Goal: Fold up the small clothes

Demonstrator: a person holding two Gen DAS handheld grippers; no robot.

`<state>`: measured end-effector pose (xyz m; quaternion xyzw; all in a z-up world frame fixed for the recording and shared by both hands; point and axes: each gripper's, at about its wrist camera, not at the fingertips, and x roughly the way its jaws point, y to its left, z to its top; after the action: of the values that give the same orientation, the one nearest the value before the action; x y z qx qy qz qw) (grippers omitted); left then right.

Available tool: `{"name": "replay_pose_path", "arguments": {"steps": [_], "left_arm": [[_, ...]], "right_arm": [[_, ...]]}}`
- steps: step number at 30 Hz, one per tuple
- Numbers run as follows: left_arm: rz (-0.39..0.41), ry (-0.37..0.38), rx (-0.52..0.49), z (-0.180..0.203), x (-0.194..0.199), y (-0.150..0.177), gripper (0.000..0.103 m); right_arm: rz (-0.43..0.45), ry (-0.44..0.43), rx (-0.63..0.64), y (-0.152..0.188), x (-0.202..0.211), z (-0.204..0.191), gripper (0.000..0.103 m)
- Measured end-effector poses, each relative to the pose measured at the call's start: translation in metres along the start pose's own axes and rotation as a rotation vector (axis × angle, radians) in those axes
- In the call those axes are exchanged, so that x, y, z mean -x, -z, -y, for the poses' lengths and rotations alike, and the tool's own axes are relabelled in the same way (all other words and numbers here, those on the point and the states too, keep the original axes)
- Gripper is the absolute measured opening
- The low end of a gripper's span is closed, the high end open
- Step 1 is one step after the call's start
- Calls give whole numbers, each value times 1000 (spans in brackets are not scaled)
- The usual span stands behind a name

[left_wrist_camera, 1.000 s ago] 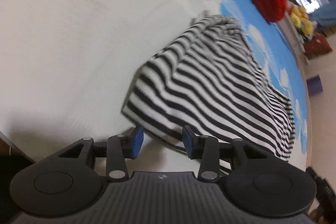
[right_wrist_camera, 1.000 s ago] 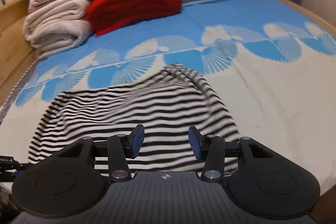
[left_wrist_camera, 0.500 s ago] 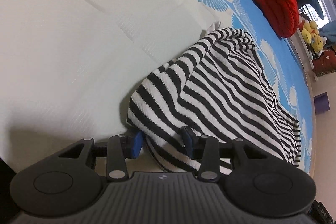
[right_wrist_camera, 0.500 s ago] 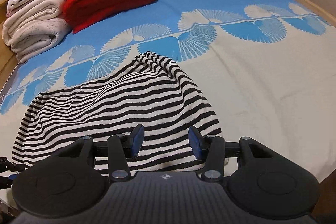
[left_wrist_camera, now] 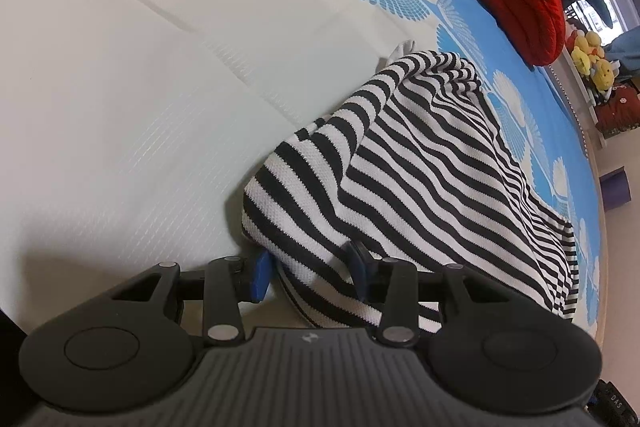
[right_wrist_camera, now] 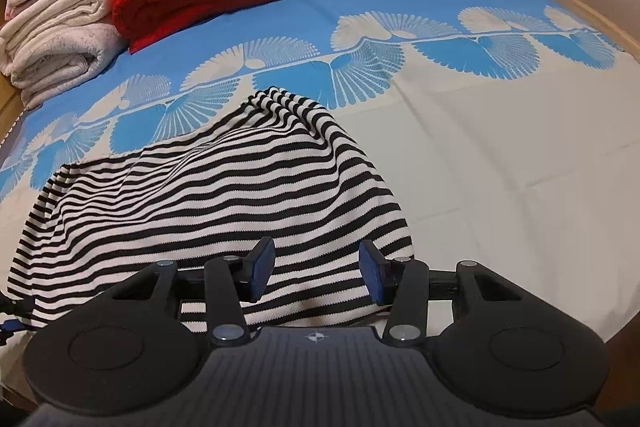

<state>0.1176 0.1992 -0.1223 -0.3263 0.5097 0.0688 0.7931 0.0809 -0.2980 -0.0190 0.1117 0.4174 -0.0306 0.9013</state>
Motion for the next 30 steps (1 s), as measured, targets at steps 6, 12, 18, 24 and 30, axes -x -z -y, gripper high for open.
{"name": "replay_pose_path", "arguments": {"steps": [6, 12, 18, 24, 30], "left_arm": [[-3, -4, -7, 1, 0, 0, 44], [-7, 0, -26, 3, 1, -1, 22], [87, -68, -161, 20, 21, 1, 12], [157, -164, -190, 14, 42, -1, 8], [161, -265, -327, 38, 44, 4, 8]], "right_arm": [[-7, 16, 15, 3, -2, -2, 48], [-10, 35, 29, 6, -2, -3, 48], [-13, 55, 31, 8, -1, 0, 48], [-13, 67, 17, 4, -1, 6, 48], [0, 58, -58, -10, 6, 18, 48]]}}
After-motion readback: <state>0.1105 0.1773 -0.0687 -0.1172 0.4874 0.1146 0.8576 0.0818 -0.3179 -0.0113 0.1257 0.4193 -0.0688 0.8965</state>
